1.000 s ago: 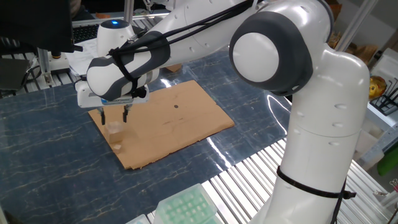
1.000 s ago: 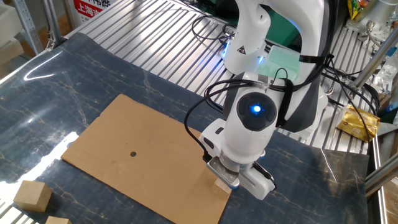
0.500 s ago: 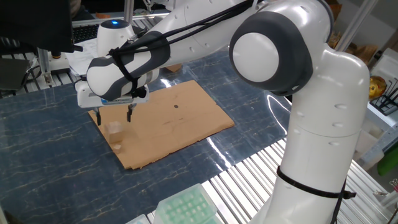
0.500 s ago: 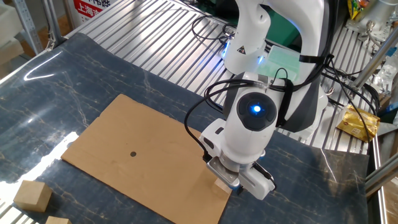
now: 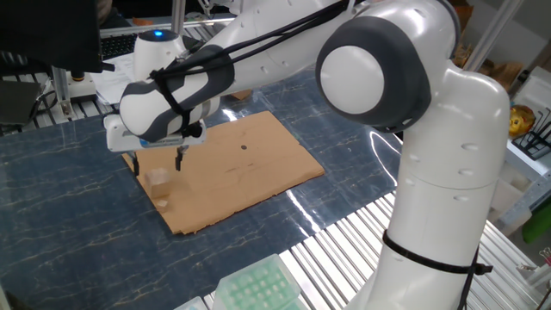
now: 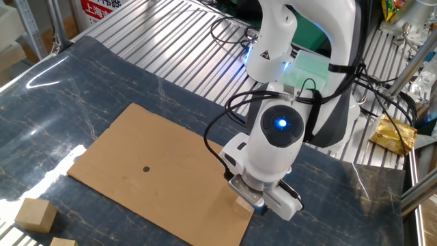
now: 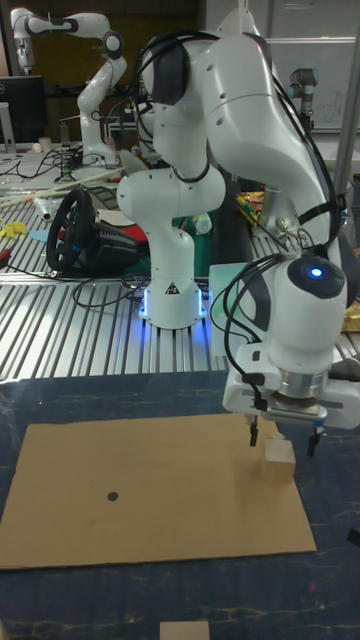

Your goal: Grab the block and place it at the designated location

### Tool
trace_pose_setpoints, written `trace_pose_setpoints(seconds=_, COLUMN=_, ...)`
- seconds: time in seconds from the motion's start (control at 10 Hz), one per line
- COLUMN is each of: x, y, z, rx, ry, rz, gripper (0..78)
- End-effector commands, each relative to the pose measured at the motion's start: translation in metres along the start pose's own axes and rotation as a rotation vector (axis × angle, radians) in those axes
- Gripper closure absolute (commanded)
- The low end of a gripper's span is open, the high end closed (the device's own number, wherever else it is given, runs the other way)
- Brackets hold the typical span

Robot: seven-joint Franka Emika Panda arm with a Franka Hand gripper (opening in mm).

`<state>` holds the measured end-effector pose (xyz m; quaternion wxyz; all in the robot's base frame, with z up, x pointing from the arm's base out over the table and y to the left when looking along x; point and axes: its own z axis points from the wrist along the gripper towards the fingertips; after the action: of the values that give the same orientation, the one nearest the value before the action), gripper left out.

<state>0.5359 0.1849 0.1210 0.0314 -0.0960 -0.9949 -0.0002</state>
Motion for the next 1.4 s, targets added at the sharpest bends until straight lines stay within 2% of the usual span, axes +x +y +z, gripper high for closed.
trace_pose_setpoints(seconds=0.1, x=0.003, y=0.003, z=0.006, rx=0.000, ry=-0.001, rz=-0.004, gripper=0.2)
trace_pose_setpoints(seconds=0.4, x=0.003, y=0.006, z=0.013, rx=0.001, ry=-0.006, rz=-0.003, gripper=0.2)
trace_pose_setpoints(seconds=1.4, x=0.002, y=0.006, z=0.020, rx=0.004, ry=-0.006, rz=-0.028, gripper=0.2)
